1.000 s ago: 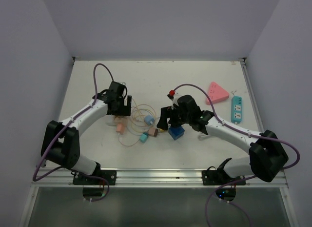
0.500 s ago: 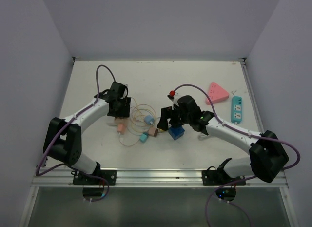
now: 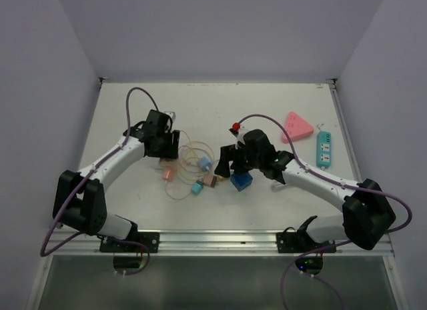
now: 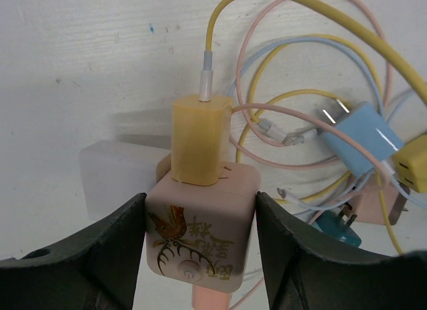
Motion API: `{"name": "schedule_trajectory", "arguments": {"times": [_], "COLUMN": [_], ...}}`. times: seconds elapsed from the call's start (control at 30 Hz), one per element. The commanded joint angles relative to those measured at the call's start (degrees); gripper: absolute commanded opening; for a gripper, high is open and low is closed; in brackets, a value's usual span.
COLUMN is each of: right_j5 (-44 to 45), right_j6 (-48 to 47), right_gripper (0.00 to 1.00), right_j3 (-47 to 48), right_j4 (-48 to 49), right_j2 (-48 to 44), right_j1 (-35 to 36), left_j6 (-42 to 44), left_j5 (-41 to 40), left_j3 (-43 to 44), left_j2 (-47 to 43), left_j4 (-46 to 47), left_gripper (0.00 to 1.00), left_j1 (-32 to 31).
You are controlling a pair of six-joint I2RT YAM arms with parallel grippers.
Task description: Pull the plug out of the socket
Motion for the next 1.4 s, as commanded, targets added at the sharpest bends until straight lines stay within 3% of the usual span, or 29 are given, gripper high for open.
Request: {"name": "schedule_trajectory", "arguments": {"times": [0.0,0.1,0.6,0.97,1.37], "right_j5": [-1.6,-0.2,2.5,0.2,2.1], "right_j6": [2.2,5.2,22.8,29.5,33.0], "right_gripper": [0.80,0.79,0.73,0.75,0.72], "right_j3": [4.6,7.7,25.6,28.9,28.8], "right_j4": [0.6,-0.3,0.4,4.4,7.4], "right_j2": [-2.1,-1.4,14.6,22.0,26.3], "right_j1": [0.0,0.1,0.1,1.8,3.2], "left_j6": [2.5,3.0,7.2,6.6,5.6], "left_j5": [4.6,6.8,17.3,21.4,20.7], "left_j3": [0.7,-1.0,-11.0,-14.8,-15.4], "left_j2": [-7.2,-9.0,-21.2,-22.3,-22.7], "left_j4": [5.2,8.0,23.8,31.5,33.0], "left_gripper": [0.06,0.00,0.00,0.00,0.00], "left_j1": [0.3,0.2,0.1,-0.4,-2.6]}}
